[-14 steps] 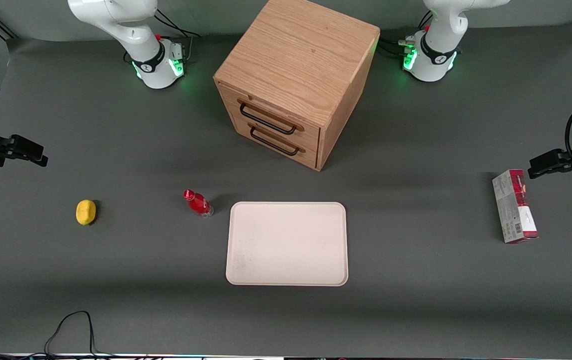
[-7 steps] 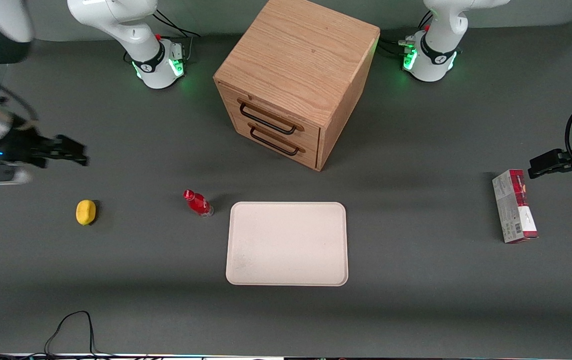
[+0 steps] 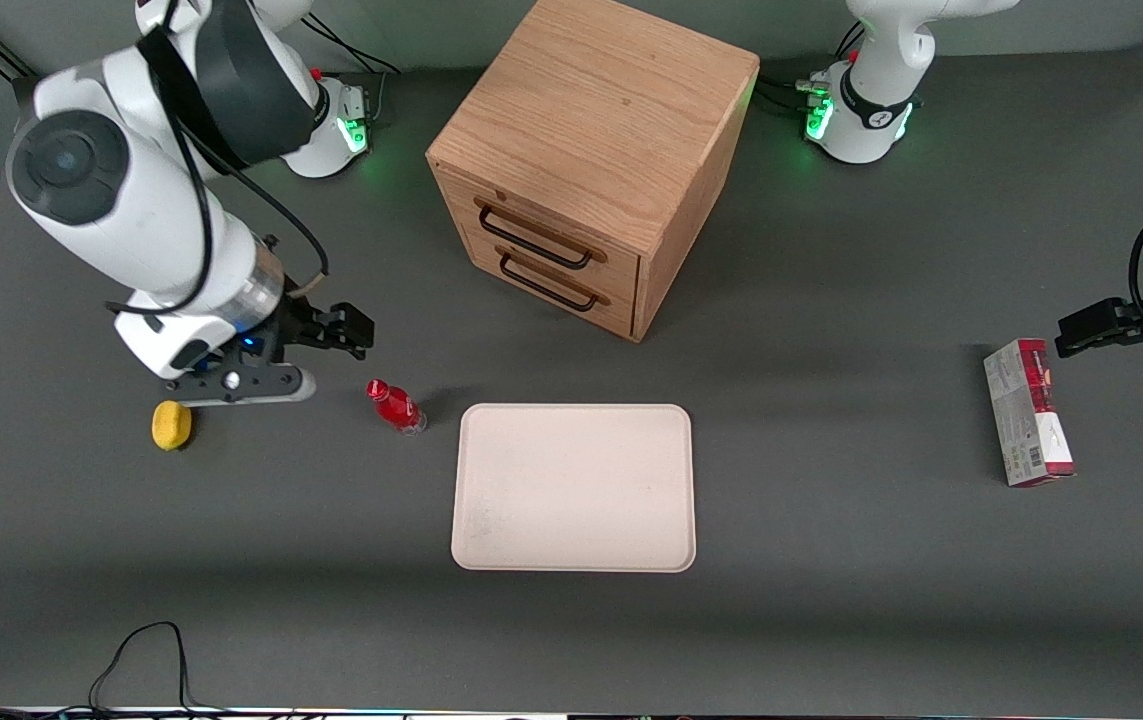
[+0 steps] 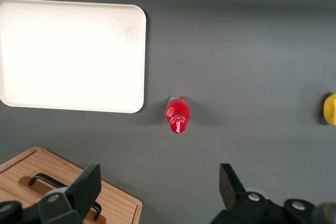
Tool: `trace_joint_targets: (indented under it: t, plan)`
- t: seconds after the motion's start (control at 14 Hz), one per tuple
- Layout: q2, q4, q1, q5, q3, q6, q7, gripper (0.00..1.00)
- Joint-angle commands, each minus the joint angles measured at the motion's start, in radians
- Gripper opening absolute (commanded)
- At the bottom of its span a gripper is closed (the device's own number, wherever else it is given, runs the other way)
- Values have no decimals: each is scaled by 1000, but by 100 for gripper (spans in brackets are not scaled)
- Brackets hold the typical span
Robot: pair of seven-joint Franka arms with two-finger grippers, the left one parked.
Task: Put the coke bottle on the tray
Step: 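Move the open right gripper down over the red Coca-Cola bottle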
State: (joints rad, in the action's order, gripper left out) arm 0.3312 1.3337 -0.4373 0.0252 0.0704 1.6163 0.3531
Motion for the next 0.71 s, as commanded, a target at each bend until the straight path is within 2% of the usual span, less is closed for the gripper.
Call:
trace_joint_targets:
  t: [0.0,0.64]
  plan:
    - [5,50,6,9,11,31,-3,100]
    - [-7,421,0,10,14,417,-3,100]
